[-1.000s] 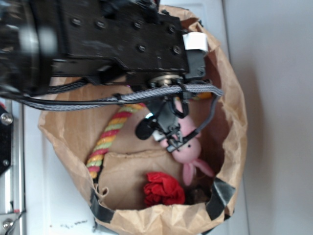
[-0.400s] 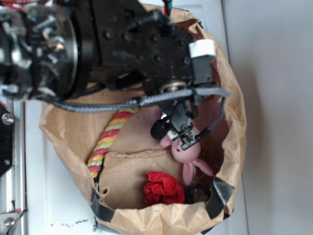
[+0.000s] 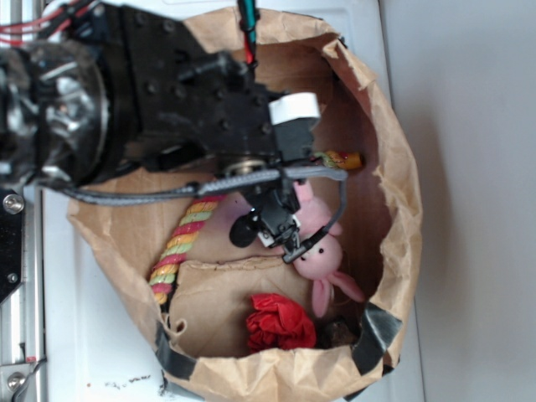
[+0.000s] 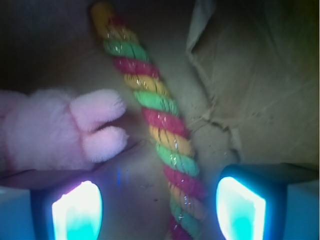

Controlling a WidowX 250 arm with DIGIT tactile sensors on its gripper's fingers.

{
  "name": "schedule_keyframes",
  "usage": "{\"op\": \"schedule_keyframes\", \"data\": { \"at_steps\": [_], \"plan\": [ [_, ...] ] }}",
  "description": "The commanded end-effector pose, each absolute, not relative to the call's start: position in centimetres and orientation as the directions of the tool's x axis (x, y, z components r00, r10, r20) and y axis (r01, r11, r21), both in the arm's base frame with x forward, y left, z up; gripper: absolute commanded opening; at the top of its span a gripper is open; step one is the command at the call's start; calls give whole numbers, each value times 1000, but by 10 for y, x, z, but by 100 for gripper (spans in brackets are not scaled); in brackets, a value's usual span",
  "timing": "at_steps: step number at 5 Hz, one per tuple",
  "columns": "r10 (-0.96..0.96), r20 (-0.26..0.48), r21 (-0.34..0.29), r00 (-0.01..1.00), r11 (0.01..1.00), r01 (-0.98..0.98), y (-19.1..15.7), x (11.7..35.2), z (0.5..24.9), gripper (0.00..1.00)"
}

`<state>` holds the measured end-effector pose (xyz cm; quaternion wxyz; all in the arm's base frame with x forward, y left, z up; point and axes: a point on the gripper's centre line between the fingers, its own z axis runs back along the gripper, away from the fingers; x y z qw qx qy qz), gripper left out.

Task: Grab the multicolored rope.

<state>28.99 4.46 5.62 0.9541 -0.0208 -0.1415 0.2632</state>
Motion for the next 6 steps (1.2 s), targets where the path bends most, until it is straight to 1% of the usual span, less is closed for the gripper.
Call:
{"op": "schedule_keyframes", "data": {
  "at_steps": [1, 3, 5, 6],
  "plan": [
    [487, 326, -146, 810, 873, -465, 43, 293, 70, 100],
    [499, 330, -145, 801, 865, -479, 43, 291, 62, 100],
    [495, 362, -110, 790, 864, -492, 42, 287, 45, 100],
    [478, 366, -93, 798, 873, -479, 39, 291, 37, 100]
  ]
}}
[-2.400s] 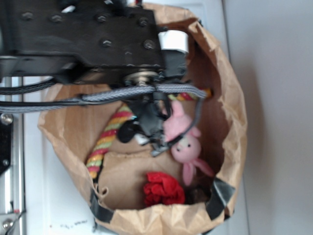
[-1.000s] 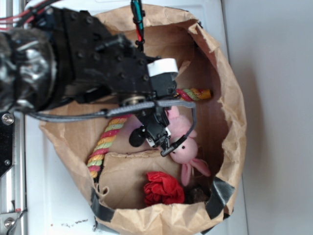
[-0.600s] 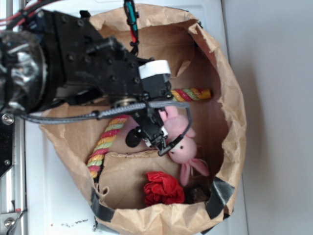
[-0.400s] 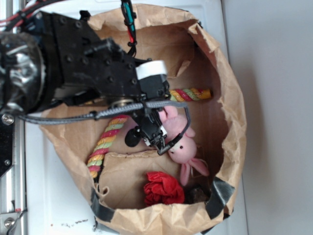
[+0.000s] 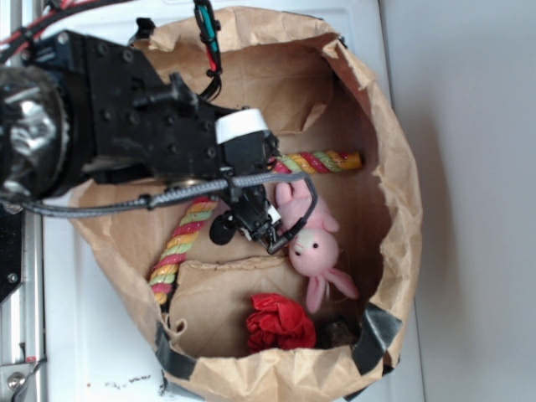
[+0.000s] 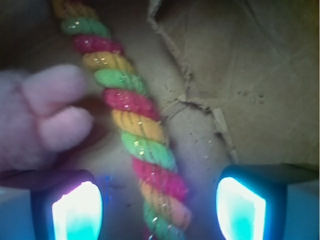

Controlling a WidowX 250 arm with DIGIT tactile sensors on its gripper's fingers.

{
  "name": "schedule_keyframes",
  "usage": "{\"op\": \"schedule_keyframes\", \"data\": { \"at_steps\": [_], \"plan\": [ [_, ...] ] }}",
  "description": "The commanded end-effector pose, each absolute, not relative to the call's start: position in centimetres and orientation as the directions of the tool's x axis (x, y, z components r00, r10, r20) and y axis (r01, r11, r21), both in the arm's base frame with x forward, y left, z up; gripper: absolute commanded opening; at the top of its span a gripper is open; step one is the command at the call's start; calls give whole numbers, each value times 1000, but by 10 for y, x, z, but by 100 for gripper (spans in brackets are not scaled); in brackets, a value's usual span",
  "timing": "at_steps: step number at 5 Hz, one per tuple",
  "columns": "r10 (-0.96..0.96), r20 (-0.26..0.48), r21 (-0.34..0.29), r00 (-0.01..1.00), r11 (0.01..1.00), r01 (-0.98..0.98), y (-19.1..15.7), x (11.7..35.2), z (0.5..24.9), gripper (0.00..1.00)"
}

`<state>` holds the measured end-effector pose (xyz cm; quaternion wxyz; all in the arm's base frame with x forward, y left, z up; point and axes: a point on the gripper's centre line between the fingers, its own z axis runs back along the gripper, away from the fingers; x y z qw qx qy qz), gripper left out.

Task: Grab the multicolored rope.

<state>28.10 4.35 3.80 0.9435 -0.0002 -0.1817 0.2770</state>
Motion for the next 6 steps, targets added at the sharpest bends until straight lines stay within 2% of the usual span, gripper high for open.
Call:
{"op": "schedule_keyframes", "data": {
  "at_steps": [1, 2, 3, 4, 6],
  "plan": [
    [469, 367, -88, 803, 877, -472, 45, 321, 34, 100],
    [471, 370, -91, 801, 876, -474, 46, 325, 35, 100],
    [478, 371, -100, 796, 873, -478, 49, 331, 35, 0],
    [483, 375, -107, 791, 871, -480, 48, 330, 37, 0],
    [469, 389, -124, 793, 880, -459, 43, 313, 48, 0]
  ]
}}
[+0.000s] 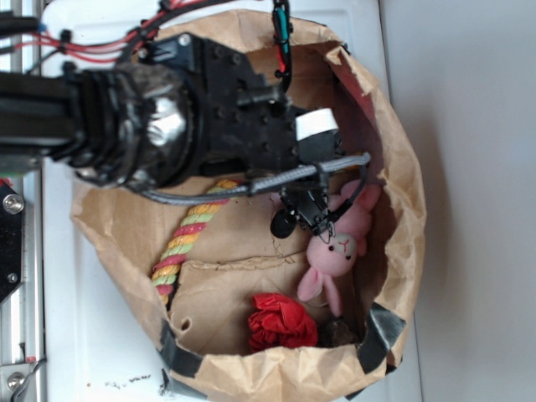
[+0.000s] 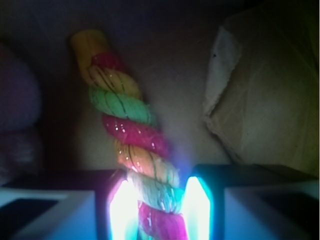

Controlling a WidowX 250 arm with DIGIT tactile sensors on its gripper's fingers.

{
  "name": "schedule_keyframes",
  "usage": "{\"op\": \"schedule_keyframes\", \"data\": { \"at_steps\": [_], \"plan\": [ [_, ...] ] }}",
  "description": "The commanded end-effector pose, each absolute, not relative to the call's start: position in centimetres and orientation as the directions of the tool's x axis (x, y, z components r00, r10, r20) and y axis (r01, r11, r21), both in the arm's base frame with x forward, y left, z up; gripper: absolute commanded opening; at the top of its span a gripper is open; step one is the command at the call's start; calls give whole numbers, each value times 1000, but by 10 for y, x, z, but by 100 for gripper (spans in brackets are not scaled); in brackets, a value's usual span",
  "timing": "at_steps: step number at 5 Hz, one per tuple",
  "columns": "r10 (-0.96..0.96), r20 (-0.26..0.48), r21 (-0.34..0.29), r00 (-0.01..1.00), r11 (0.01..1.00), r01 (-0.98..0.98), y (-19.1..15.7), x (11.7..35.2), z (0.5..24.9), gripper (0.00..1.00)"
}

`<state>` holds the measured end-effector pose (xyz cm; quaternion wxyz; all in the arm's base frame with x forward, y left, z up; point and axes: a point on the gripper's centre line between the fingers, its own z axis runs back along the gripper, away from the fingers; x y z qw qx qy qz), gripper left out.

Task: Grab the multicolored rope.

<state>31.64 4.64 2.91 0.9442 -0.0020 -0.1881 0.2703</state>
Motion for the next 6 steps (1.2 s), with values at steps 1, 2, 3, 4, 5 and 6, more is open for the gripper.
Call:
{"op": "schedule_keyframes", "data": {
  "at_steps": [1, 2, 3, 4, 5, 6],
  "plan": [
    [441, 379, -135, 814, 896, -423, 43, 306, 66, 0],
    [425, 363, -132, 829, 904, -406, 41, 290, 79, 0],
    [421, 331, -162, 844, 907, -389, 40, 280, 107, 0],
    [377, 314, -139, 872, 926, -350, 35, 268, 132, 0],
    [346, 346, -73, 872, 937, -343, 25, 263, 160, 0],
    [326, 338, -46, 883, 943, -331, 19, 261, 180, 0]
  ]
}}
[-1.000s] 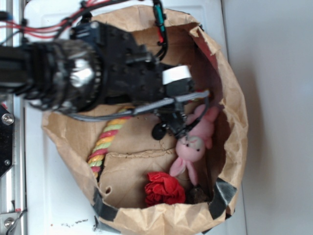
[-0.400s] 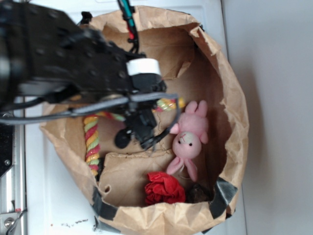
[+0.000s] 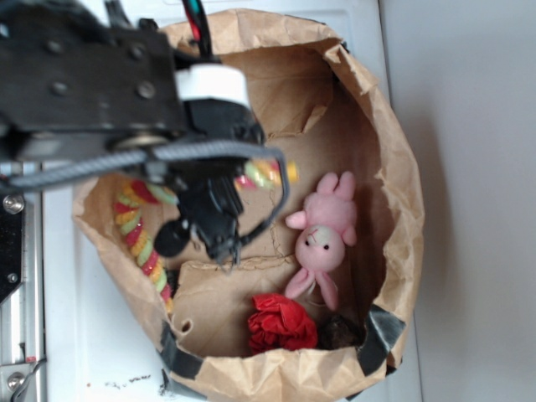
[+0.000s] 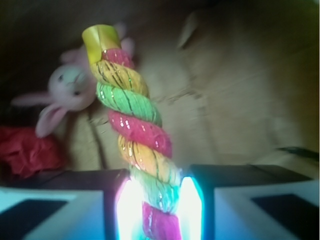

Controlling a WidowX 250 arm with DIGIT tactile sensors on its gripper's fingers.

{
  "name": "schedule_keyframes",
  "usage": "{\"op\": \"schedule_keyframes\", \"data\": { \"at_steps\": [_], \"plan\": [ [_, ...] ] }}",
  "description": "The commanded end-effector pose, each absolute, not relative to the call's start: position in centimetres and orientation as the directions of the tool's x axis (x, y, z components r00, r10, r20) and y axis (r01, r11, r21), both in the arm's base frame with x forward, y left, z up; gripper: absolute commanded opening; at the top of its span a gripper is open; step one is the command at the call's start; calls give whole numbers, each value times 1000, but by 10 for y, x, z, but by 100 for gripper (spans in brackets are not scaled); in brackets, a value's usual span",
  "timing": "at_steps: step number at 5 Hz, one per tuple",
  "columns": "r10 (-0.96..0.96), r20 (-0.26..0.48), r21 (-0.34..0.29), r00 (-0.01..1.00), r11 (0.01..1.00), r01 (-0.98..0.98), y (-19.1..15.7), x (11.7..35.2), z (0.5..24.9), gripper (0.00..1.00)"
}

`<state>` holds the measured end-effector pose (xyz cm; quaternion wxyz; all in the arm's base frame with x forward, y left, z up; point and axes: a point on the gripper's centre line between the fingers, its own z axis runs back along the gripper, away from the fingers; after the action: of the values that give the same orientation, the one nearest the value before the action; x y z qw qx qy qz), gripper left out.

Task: Grab the multicolored rope.

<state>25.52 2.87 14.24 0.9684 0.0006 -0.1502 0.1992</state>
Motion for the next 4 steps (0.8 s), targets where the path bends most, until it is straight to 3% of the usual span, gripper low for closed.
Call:
{"op": "schedule_keyframes", "data": {
  "at_steps": [1, 4],
  "plan": [
    [322, 315, -47, 893, 945, -324, 21, 266, 194, 0],
    [316, 297, -56, 901, 948, -314, 25, 273, 208, 0]
  ]
}}
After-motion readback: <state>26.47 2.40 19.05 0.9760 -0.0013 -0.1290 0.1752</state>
